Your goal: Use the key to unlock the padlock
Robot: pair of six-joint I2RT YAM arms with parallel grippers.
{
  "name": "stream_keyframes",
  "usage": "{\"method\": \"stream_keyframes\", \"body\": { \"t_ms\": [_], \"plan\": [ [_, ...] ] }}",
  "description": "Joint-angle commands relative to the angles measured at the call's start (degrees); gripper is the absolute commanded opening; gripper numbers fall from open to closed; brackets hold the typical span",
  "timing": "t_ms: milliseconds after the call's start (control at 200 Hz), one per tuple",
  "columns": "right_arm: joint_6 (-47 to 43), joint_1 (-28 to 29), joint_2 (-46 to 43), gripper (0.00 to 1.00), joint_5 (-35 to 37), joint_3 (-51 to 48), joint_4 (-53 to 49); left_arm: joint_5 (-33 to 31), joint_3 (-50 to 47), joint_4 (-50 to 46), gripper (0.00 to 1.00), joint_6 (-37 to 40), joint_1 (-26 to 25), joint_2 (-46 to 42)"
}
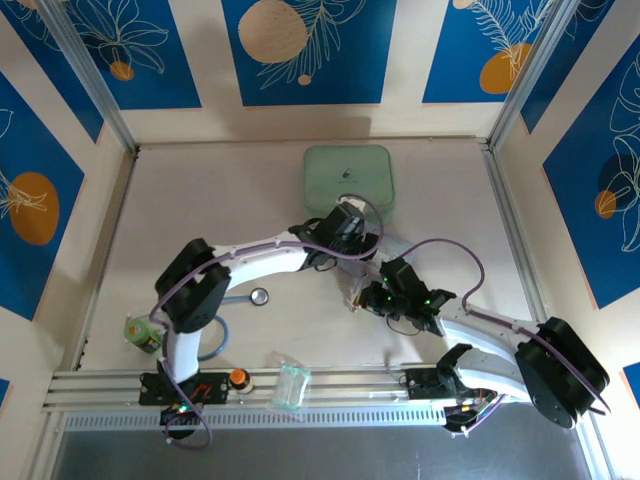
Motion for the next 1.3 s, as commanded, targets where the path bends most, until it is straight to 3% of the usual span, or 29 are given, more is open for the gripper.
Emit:
{"method": "stream_keyframes", "body": {
  "t_ms": [0, 115, 245, 415, 630, 805, 986, 1131, 1216, 1296],
  "plan": [
    [6.5, -1.4, 2.5, 0.0, -4.0, -5.4, -16.5, -3.1, 5.2, -5.9, 0.83, 2.8, 0.2, 5.3],
    [9.3, -1.6, 1.5, 0.0, -3.2, -6.6, -16.3, -1.8, 4.1, -8.0, 0.67, 1.5, -0.3, 6.9],
    [13.2, -1.9, -3.7, 0.0, -1.7, -9.2, -15.3, -7.4, -0.8, -12.7, 0.61, -3.2, -1.1, 4.3],
    [15.1, -3.9, -8.3, 0.0, -2.0, -11.2, -14.7, -8.3, -4.7, -20.4, 0.56, -10.8, -1.2, 3.6],
    [18.2, -3.6, -5.8, 0.0, 0.0, -10.1, -15.4, -6.0, -13.0, -19.2, 0.49, -17.1, -1.2, -0.7],
    [27.8, -2.9, -16.8, 0.0, 3.5, -14.5, -17.5, -2.1, -19.6, -13.9, 0.45, -20.5, -1.2, -4.5],
    [34.8, -2.8, -29.9, 0.0, 5.9, -18.9, -22.7, -1.8, -19.1, -13.6, 0.44, -19.5, -1.2, -6.5],
    [33.0, -5.3, -31.0, 0.0, 5.5, -18.5, -21.6, -2.0, -16.8, -15.1, 0.48, -17.3, -1.3, -10.5],
    [30.7, -7.0, -29.4, 0.0, 5.8, -17.0, -22.2, -4.0, -16.5, -13.8, 0.57, -15.5, -1.3, -12.8],
    [28.0, -9.8, -27.3, 0.0, 4.6, -14.7, -20.5, -4.1, -16.9, -7.9, 0.75, -11.9, -1.3, -12.6]
  ]
}}
